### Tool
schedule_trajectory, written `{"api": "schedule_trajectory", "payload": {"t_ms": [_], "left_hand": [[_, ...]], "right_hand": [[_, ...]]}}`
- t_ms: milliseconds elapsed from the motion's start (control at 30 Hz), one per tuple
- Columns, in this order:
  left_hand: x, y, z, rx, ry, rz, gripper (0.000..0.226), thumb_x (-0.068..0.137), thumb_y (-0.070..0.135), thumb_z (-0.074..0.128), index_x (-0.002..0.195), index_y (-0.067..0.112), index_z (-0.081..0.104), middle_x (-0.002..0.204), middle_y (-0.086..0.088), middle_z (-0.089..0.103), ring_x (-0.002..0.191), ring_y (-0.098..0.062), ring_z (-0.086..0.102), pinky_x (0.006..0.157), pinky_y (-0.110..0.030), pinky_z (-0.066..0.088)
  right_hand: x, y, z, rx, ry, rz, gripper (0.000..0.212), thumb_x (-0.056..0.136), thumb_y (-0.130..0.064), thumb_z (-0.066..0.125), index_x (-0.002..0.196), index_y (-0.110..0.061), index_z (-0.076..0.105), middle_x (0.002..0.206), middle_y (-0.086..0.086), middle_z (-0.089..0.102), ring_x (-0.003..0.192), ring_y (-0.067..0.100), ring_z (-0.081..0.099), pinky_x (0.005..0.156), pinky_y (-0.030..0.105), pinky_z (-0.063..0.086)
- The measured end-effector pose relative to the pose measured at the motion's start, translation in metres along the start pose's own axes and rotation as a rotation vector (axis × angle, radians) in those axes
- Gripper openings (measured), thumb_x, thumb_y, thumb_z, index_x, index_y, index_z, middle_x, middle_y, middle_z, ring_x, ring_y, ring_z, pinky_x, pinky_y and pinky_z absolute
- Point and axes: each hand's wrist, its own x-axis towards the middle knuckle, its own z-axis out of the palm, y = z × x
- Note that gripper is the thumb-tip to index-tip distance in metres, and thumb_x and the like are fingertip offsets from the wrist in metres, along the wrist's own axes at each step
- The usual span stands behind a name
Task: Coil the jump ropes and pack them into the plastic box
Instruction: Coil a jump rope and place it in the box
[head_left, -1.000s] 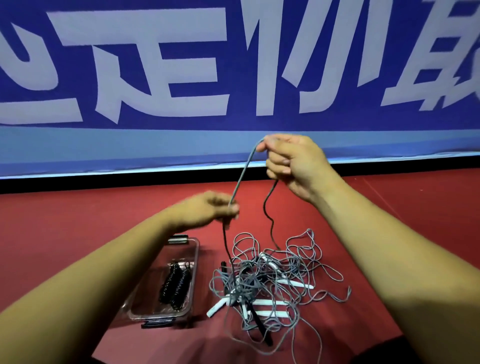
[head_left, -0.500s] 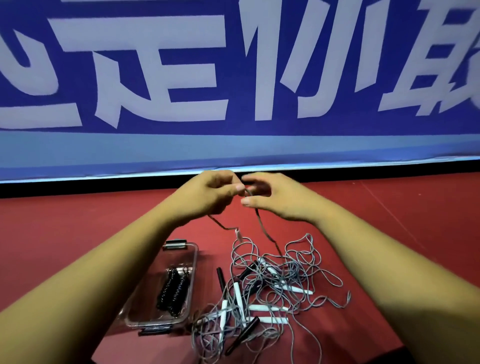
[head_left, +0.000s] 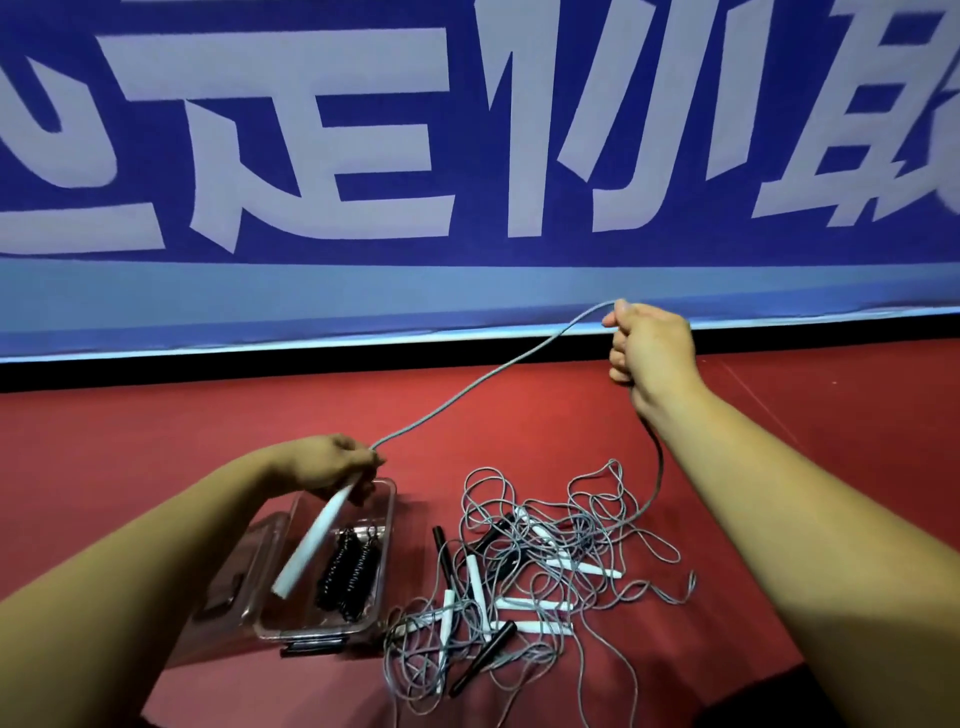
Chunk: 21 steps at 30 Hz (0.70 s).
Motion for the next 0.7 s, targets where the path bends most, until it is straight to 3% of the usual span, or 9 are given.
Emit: {"api": "schedule_trajectory", "payload": {"t_ms": [133,233,333,433,533,633,700], "left_hand": [[-0.003,0.002,0.002,-0.312,0.019,0.018,0.029,0.103,0.029,0.049,0.081,0.011,0.046,0.06,-0.005,0.046,0.054,-0.023,0.056,0.047,-0.024,0.042],[-0.001,0.013,0.002,-0.618,0.026,0.029,0.009,0.095,-0.001,0.049,0.089,0.005,0.049,0.069,-0.011,0.045,0.059,-0.022,0.051,0.058,-0.032,0.042],[-0.007,0.032,0.004,-0.853,0.019,0.064,0.017,0.097,-0.006,0.038,0.093,-0.001,0.053,0.077,-0.013,0.051,0.065,-0.021,0.057,0.059,-0.026,0.051],[-0.02,0.056,0.01,-1.029,-0.053,0.105,0.02,0.101,0.007,0.041,0.087,0.007,0.054,0.074,-0.015,0.056,0.062,-0.024,0.063,0.055,-0.025,0.056],[-0.033,0.08,0.018,-0.989,-0.074,0.179,0.015,0.099,0.012,0.048,0.085,0.014,0.05,0.08,-0.015,0.067,0.048,-0.017,0.054,0.039,-0.017,0.043],[-0.034,0.09,0.029,-0.777,-0.048,0.302,0.011,0.094,0.004,0.054,0.088,0.013,0.053,0.105,-0.011,0.073,0.051,-0.016,0.057,0.034,-0.016,0.023],[-0.033,0.087,0.034,-0.563,-0.045,0.332,0.013,0.094,0.002,0.054,0.104,0.008,0.061,0.093,-0.012,0.069,0.057,-0.019,0.059,0.042,-0.023,0.016]], "right_hand": [[0.007,0.017,-0.005,-0.207,0.076,0.111,0.035,0.101,-0.025,0.044,0.069,-0.013,0.05,0.052,0.004,0.028,0.028,0.009,0.021,0.04,0.012,0.02],[0.01,0.028,-0.005,-0.425,0.065,0.155,0.033,0.1,-0.027,0.041,0.074,-0.01,0.053,0.051,0.007,0.035,0.034,0.012,0.027,0.044,0.018,0.023],[0.006,0.034,-0.003,-0.535,-0.002,0.199,0.014,0.096,-0.013,0.039,0.09,-0.011,0.052,0.056,0.01,0.039,0.038,0.013,0.031,0.041,0.015,0.025],[-0.011,0.038,0.003,-0.775,-0.278,0.288,0.021,0.09,-0.002,0.043,0.082,-0.009,0.061,0.057,0.011,0.042,0.038,0.012,0.03,0.043,0.014,0.023],[-0.037,0.041,0.013,-0.969,-0.708,0.377,0.02,0.094,-0.01,0.051,0.093,-0.001,0.069,0.058,0.007,0.043,0.038,0.013,0.03,0.043,0.016,0.021],[-0.058,0.034,0.033,-0.825,-1.003,0.323,0.028,0.1,-0.024,0.051,0.102,-0.001,0.068,0.056,-0.002,0.039,0.042,0.01,0.03,0.042,0.02,0.022],[-0.065,0.024,0.044,-0.694,-1.054,0.259,0.032,0.1,-0.026,0.051,0.102,0.001,0.067,0.054,-0.004,0.037,0.043,0.008,0.029,0.041,0.019,0.024]]}}
